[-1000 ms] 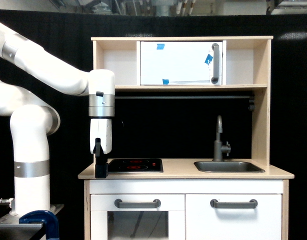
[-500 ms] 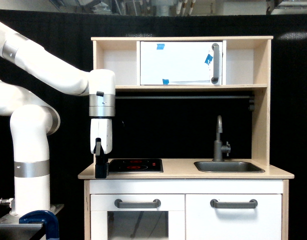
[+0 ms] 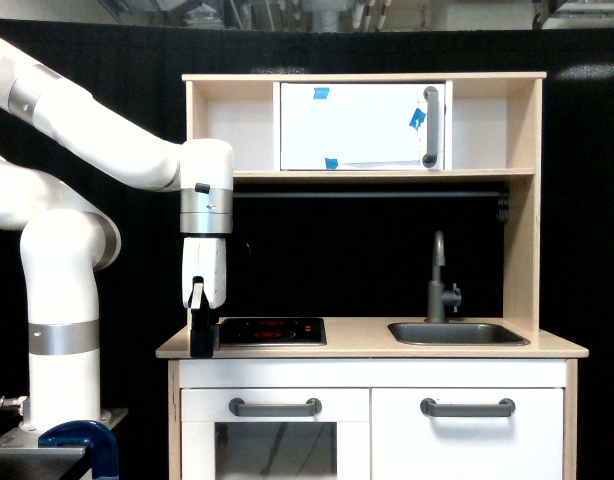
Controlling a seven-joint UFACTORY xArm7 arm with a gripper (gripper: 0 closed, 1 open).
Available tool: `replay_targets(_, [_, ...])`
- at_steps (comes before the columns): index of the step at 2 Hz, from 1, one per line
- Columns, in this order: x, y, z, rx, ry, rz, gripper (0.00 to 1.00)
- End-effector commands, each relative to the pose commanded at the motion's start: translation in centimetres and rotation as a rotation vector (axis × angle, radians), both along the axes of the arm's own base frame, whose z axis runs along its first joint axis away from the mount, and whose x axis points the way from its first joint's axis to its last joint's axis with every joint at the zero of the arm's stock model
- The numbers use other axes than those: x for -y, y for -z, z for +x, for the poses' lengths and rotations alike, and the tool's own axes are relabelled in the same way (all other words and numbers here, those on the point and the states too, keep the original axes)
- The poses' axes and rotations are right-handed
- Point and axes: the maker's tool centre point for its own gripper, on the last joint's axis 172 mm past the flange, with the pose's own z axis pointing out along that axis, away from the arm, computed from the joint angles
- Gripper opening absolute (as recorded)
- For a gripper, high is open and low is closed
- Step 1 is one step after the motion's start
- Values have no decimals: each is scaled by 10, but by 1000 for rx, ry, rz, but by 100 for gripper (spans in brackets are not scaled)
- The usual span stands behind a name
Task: Open the oven door
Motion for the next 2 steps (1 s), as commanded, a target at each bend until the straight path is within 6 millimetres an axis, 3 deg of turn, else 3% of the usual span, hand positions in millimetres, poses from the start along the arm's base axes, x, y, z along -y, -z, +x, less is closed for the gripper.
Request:
replay_targets(1, [2,-6,10,33,-131,28,100])
replay_targets(2, [12,-7,49,59,-446,58,100])
